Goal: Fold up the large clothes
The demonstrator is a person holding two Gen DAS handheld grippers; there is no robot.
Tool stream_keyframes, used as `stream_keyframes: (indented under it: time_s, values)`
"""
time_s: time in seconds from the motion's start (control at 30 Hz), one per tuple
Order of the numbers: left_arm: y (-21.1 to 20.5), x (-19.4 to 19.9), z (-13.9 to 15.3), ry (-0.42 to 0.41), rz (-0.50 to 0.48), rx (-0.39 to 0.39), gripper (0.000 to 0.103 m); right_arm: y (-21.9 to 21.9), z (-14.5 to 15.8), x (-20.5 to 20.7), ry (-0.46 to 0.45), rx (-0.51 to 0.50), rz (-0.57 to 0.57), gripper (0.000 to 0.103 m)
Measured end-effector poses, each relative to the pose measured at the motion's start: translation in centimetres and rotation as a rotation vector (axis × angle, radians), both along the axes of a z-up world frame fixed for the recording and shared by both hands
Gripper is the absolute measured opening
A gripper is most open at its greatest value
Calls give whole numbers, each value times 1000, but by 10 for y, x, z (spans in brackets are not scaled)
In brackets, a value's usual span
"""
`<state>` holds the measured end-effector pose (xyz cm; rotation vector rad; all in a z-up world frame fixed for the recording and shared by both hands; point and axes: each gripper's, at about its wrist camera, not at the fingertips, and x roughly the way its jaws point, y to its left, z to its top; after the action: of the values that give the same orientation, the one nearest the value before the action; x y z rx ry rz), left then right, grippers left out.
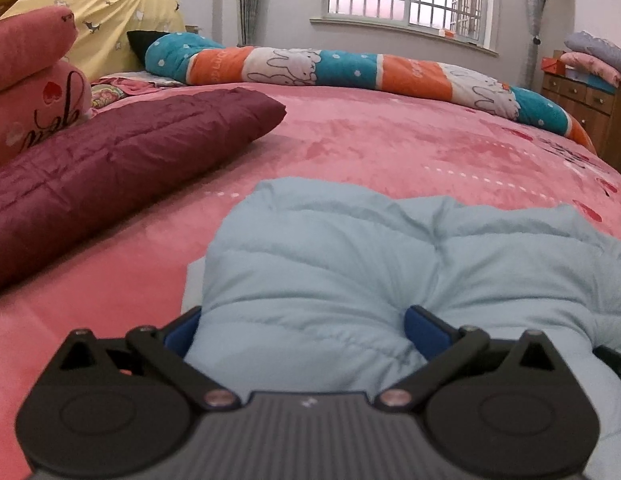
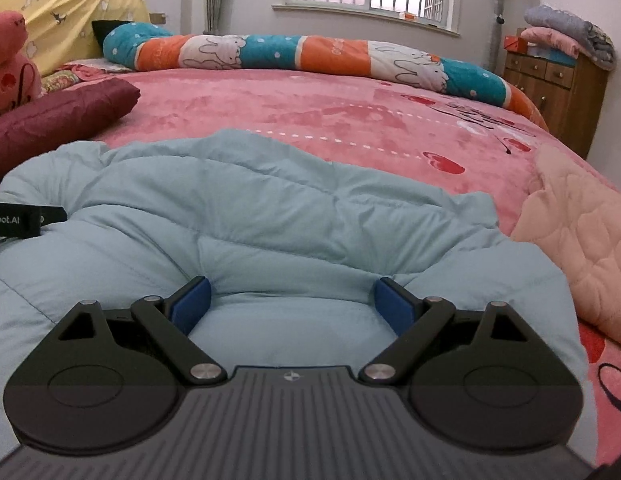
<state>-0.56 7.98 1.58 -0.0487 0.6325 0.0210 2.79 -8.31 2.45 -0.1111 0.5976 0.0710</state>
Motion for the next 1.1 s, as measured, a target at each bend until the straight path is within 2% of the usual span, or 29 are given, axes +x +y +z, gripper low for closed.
stream_keyframes:
  time_s: [0.27, 0.5, 0.63, 0.77, 0.9, 1.0, 1.1]
  values:
    - [-1, 0, 0, 0, -1, 4, 103, 7, 1, -8, -16, 8, -10, 103]
    - [1, -2, 6, 20, 3, 4, 103, 5, 24, -23, -19, 4, -17, 103]
    - [3, -13, 18, 23, 8, -19, 103, 9, 36, -37, -41, 0, 9, 103]
    - [6, -34, 37, -7, -32, -42, 103, 10, 49, -55, -56, 15, 44, 103]
    - [28, -59, 56, -20, -75, -98, 103, -9, 59, -75, -39, 72, -22, 103]
    - [53, -69, 64, 15, -95, -144, 103, -32, 68, -90, -41, 90, -75, 103]
    - [87, -78, 63, 38, -46, -218, 103, -72, 73, -103, -21, 203, -177, 103]
